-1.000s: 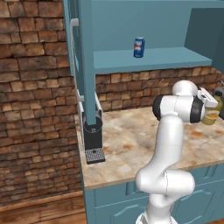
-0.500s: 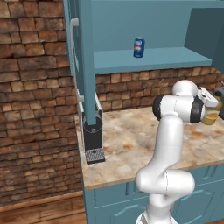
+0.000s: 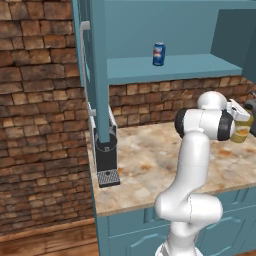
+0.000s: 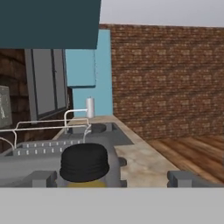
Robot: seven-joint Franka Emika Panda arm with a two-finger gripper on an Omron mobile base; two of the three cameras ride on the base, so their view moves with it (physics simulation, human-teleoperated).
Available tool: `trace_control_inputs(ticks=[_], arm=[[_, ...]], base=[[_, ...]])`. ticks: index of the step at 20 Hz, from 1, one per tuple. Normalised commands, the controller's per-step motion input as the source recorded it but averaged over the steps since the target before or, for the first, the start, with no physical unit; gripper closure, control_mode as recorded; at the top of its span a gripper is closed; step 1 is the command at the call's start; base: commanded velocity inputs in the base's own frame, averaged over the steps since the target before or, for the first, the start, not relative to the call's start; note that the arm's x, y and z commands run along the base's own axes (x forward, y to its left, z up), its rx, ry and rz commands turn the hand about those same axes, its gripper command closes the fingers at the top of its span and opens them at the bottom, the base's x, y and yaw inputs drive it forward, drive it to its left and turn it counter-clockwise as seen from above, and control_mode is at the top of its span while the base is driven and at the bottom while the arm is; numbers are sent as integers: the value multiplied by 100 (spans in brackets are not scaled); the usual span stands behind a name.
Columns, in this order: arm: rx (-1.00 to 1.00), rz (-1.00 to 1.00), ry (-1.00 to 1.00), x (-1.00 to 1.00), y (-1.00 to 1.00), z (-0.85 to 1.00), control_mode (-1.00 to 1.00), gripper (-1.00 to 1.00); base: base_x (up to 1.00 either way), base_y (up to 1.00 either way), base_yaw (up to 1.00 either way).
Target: Sort all alcoholic drinks to one cabinet, and non-alcoholic drinks to the other.
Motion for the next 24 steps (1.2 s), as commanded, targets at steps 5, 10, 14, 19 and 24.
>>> trace_control_inputs(ticks=[5, 10, 14, 19, 24], arm=[[0, 3, 0, -1, -18, 0, -100, -100], [0, 4, 0, 0, -6, -6, -100, -100], [0, 7, 0, -2, 0, -1, -100, -100], [0, 5, 0, -7, 0, 0, -100, -100], [1, 3, 0, 0, 0, -1, -100, -100]], base=[[0, 0, 0], [0, 0, 0], [0, 0, 0], [0, 0, 0], [0, 0, 0]])
